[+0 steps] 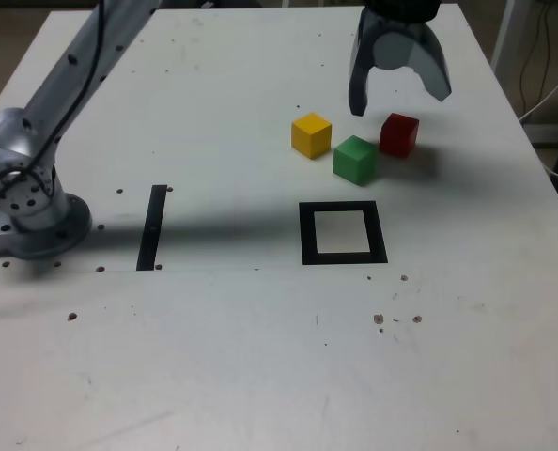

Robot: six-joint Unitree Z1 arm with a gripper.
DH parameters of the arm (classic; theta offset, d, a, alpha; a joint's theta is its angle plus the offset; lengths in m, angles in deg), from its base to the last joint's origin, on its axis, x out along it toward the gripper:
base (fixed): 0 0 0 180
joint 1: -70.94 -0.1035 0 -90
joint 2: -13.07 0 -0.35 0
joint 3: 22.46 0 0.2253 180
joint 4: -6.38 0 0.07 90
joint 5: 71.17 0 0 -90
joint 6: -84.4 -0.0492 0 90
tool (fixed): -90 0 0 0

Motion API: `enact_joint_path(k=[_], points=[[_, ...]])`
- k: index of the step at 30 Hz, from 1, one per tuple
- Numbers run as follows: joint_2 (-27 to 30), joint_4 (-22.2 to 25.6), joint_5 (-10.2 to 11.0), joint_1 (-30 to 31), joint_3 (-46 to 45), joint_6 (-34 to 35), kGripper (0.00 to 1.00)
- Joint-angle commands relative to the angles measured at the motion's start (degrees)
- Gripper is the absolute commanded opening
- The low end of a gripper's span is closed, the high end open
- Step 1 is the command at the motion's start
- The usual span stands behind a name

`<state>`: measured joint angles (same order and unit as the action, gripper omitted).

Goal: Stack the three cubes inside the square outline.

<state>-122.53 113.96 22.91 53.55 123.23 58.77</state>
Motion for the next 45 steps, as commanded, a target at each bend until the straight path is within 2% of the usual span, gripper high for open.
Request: enact_joint_path(k=[1, 18, 28, 32, 45], points=[[-1.08, 0.85, 0.07, -0.48, 0.86, -0.38, 0.99], [-4.32, 0.94, 0.15, -1.23, 4.81, -2.81, 0.99], [-3.71, 0.91, 0.55, -0.77, 5.19, -16.06, 0.99], [-3.46, 0.87, 0.51, -0.70, 5.08, -19.09, 0.99], [-4.25, 0.80, 1.39, -0.37, 4.86, -19.46, 0.99]])
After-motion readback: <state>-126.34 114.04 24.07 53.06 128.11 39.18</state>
